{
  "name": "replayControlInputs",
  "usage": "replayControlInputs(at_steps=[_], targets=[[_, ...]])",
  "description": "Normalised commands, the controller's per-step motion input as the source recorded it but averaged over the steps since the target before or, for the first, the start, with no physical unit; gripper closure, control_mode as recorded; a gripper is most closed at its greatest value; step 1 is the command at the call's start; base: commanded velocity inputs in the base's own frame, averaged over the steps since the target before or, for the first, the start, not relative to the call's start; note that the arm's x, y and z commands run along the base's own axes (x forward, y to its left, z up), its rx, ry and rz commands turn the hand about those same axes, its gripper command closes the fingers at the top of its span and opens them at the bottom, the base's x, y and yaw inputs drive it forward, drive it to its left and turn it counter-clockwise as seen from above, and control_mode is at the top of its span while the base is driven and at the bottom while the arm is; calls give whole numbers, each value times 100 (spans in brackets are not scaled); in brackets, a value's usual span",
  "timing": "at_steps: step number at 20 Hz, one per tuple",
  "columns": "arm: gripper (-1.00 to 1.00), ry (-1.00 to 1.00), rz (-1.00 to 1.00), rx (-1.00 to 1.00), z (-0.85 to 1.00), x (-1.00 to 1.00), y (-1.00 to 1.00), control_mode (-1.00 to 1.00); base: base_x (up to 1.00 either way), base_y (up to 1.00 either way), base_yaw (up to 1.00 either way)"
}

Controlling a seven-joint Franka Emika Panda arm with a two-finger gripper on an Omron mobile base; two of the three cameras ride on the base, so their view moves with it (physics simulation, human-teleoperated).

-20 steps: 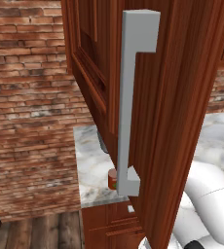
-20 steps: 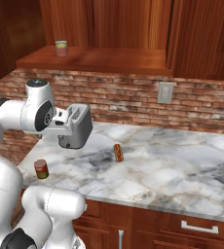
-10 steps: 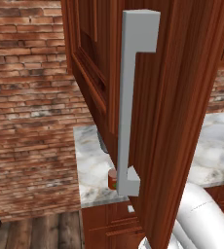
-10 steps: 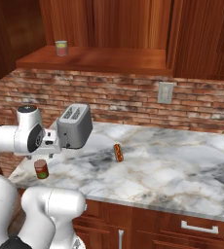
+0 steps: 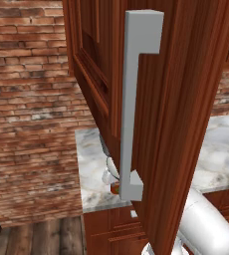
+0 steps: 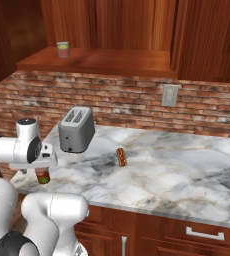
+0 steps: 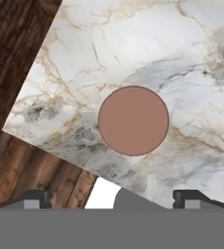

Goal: Restock the canned food cabinet by taking the new fresh canned food from the counter and placing it in the cabinet. Then, take the old canned food from the cabinet and place it on the counter.

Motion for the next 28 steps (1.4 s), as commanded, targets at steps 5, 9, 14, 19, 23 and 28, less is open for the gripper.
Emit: replayControlInputs(at_steps=[5, 9, 14, 19, 23, 28], targets=[[-100, 10, 0, 0, -21, 43, 15, -100, 0, 0, 0], [-100, 6, 0, 0, -13, 37, 4, -100, 0, 0, 0], [-100, 1, 0, -1, -19, 19, 0, -100, 0, 0, 0], [-100, 0, 0, -5, -28, 3, 0, -100, 0, 0, 0], [-100, 0, 0, -8, -35, 0, 1, -100, 0, 0, 0], [100, 0, 0, -5, -25, 0, 0, -100, 0, 0, 0]])
